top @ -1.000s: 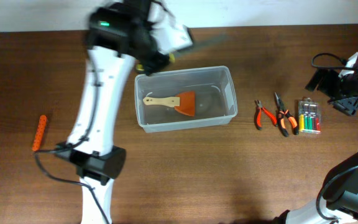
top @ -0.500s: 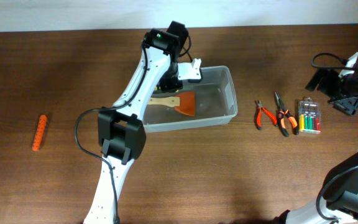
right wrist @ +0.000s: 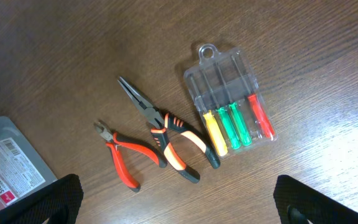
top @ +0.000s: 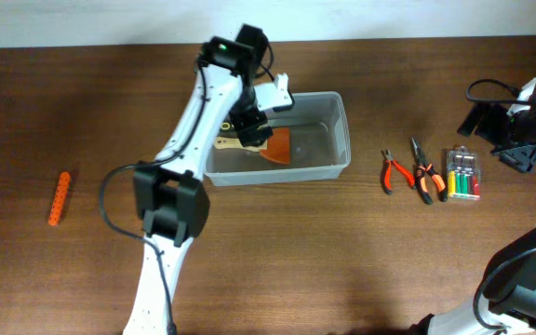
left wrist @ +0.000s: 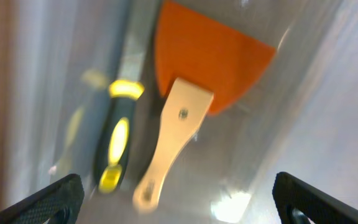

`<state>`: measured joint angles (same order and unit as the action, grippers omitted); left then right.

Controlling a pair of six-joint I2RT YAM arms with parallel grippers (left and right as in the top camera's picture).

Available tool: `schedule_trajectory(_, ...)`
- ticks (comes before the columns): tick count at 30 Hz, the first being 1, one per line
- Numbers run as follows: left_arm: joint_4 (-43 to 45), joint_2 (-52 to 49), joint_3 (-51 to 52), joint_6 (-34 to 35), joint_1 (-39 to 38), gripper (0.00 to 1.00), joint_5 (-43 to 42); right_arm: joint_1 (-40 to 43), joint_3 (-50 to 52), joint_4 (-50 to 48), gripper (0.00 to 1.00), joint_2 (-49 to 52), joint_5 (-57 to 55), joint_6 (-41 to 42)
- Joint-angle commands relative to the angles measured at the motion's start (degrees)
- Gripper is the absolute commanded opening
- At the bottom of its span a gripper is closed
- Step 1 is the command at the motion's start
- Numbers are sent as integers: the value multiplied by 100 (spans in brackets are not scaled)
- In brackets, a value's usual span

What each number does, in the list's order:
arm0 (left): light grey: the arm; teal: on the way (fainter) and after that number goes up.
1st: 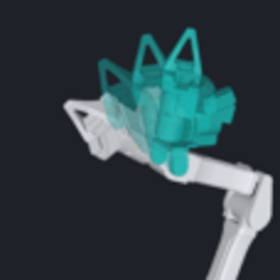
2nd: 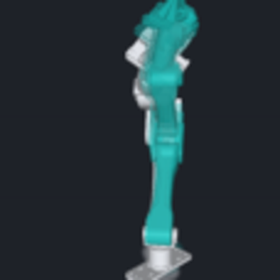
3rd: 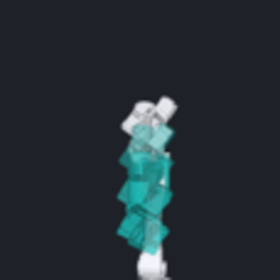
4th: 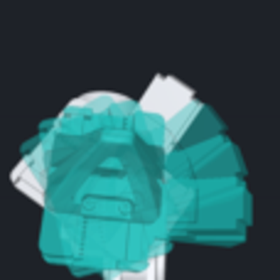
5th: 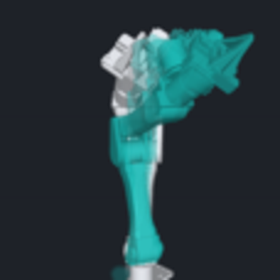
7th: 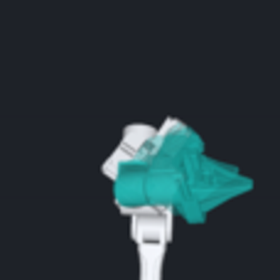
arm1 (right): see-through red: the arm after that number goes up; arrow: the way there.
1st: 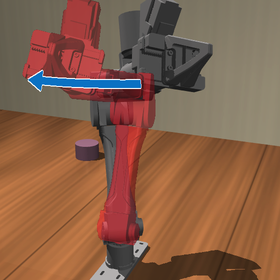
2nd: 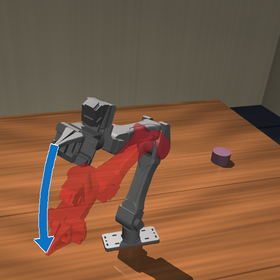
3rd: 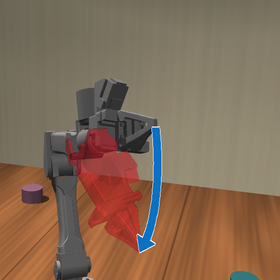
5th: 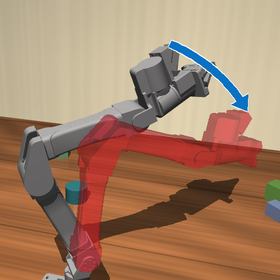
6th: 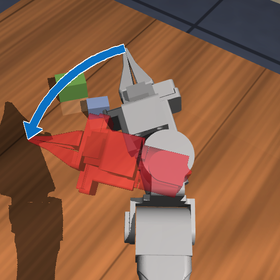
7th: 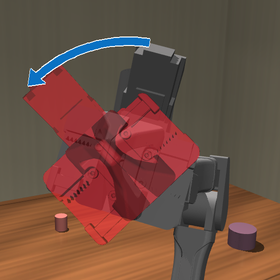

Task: Pack container
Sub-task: 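Carry the file into the container and release it, then grasp the orange toothed tool with the left gripper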

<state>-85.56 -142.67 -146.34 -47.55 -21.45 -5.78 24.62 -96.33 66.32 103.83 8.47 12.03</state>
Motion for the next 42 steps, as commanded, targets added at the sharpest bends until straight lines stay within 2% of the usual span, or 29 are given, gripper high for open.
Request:
schedule_trajectory(1, -291, 1375, -76, 636, 201, 99, -109, 15, -131, -20, 99, 81, 26, 48)
schedule_trajectory(5, -721, 2367, -74, 789, 485, 99, 9, 17, -131, -22, 99, 81, 24, 48)
schedule_trajectory(8, -977, 2911, -74, 1058, 1034, 99, 382, 17, -131, -44, 98, 81, 24, 48)
schedule_trajectory(11, -977, 3088, -72, 1788, 1965, 99, 411, 15, -131, -79, 99, 81, 24, 48)
schedule_trajectory(12, -1010, 3047, 26, 2245, 2603, 99, 402, 17, -131, -92, 98, 81, 24, 48)
schedule_trajectory(15, -984, 2962, 643, 2551, 3499, 99, 352, 15, -131, -118, 99, 81, 24, 48)
schedule_trajectory(18, -686, 2909, 1582, 2549, 4113, 99, 350, 17, -131, -131, 99, 81, 24, 48)
schedule_trajectory(21, 24, 2870, 2872, 2546, 4631, 99, 361, 15, -131, -146, 99, 81, 24, 48)
schedule_trajectory(27, 1086, 2649, 4518, 2465, 5202, 99, 367, 15, -131, -170, 98, 81, 24, 48)
schedule_trajectory(29, 1279, 2524, 4809, 2144, 5335, 99, 369, 17, -131, -170, 99, 81, 24, 48)
schedule_trajectory(32, 1609, 2361, 5080, 1784, 5471, 91, 367, 15, -131, -170, 99, 81, 24, 48)
schedule_trajectory(39, 2245, 1926, 5149, 1449, 5536, 89, 361, 15, -131, -164, 99, 81, 26, 48)
schedule_trajectory(40, 2293, 1827, 5149, 1314, 5539, 83, 363, 15, -131, -160, 99, 81, 26, 48)
schedule_trajectory(42, 2306, 1718, 5149, 1185, 5539, 78, 363, 15, -131, -142, 99, 81, 26, 48)
